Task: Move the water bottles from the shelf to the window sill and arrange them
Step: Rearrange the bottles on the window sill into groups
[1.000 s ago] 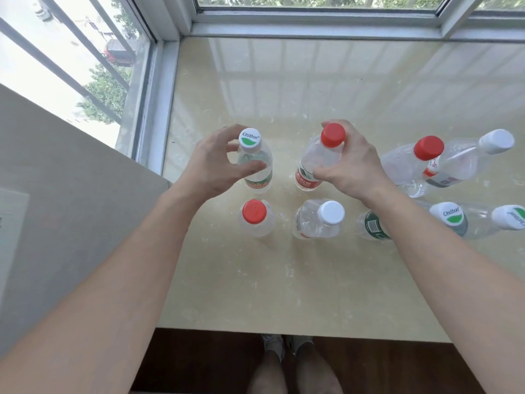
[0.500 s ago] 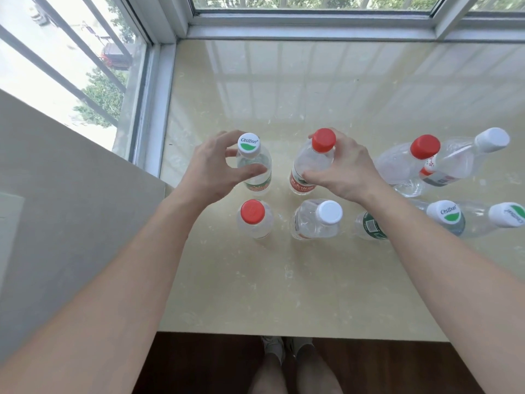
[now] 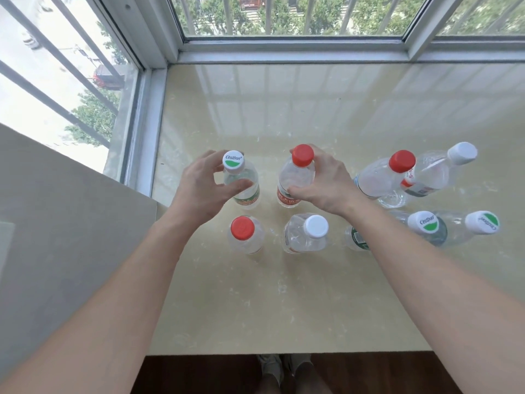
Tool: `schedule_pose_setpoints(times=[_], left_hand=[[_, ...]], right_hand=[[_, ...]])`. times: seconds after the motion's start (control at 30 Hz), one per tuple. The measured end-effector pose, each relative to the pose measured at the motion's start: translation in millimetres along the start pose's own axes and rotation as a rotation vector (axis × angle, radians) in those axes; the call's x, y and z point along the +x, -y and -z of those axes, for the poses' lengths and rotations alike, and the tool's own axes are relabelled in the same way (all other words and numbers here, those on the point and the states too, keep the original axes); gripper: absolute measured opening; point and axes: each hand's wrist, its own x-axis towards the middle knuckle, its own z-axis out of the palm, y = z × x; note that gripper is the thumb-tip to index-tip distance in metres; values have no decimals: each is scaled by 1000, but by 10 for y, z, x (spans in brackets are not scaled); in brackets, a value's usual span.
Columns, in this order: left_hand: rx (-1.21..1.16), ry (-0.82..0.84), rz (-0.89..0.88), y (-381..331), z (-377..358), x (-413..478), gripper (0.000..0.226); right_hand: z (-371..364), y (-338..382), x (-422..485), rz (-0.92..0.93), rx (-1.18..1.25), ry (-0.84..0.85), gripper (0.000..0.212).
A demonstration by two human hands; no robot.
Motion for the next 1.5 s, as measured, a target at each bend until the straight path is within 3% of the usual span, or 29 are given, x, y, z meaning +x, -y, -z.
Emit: schedule_pose_setpoints(times=[0.33,0.53,0.67,0.8,1.03,1.3,1.5], left_hand=[[-20,13,-11,-35,-4,-45,47],[27,8,-21,-138,97,-152,68],[127,-66,-109,-559,332,-283,66],[289,-32,-285,-1250,346,-425,55],[377,75,-421,-1989,-326,-463,50],[421,87,-274,-2080,-1225,-158,59],[336,32,-94,-1961,-1596,12,66]], right_hand=[[2,-28,-40,-18,59,-48,61],[128,89,-179,15,0,-38,90],[545,318,-592,98,-49,-111,79],[1275,414,-1038,145,-174,-233,62],[2452,-236,-1365,42,-271,-370,51],[2489,-1251,-874,-47,-219,-102,60],[2288,-1502,-472,-18,-198,43,77]])
